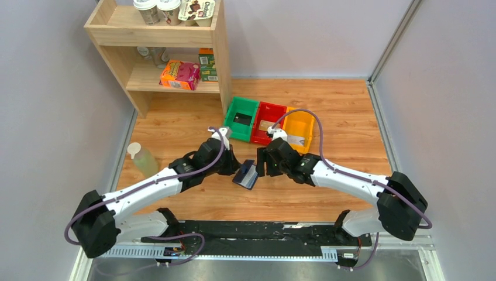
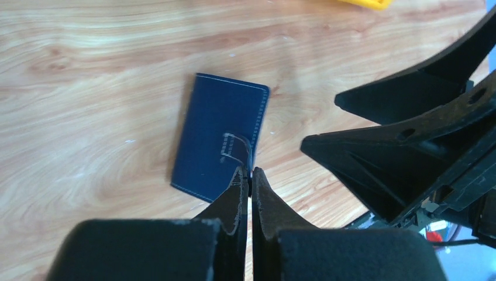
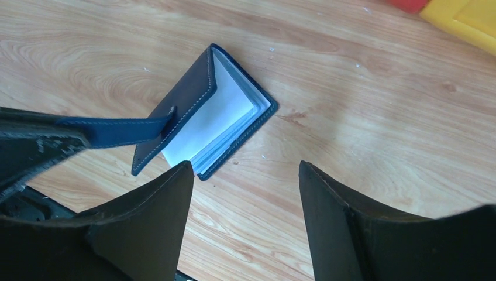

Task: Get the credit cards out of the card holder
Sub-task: Open the card holder at the center of the board.

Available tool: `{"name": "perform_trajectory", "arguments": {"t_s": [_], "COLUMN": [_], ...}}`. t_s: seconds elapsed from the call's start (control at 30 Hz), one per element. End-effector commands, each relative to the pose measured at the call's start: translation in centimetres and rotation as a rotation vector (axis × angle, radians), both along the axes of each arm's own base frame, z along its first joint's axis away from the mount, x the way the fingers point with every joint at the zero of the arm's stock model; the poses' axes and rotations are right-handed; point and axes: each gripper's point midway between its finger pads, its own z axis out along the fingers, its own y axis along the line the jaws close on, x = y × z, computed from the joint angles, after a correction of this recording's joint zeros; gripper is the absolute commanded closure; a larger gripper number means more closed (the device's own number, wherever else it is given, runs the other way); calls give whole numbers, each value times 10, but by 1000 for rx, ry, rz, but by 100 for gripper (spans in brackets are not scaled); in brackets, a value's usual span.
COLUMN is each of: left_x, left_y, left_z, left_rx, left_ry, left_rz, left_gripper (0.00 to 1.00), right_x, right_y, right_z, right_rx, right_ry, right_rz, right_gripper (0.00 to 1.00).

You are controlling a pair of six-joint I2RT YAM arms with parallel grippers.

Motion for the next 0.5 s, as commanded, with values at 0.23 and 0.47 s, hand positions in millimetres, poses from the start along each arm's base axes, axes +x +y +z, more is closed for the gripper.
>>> {"name": "perform_trajectory", "arguments": {"t_s": [0.23, 0.47], "left_x": [9, 0], "left_y": [95, 116], "left_z": [-45, -81], "left_rx": [61, 193], "left_ry": [108, 159], "left_rz": [321, 315], "left_gripper": [100, 100], "right_x": [-1, -3], "right_y": [42, 59], "right_z": [-11, -19], "right_rx": [115, 135], "right_ry": [74, 116], "right_rz": [80, 125], "right_gripper": [41, 49]}}
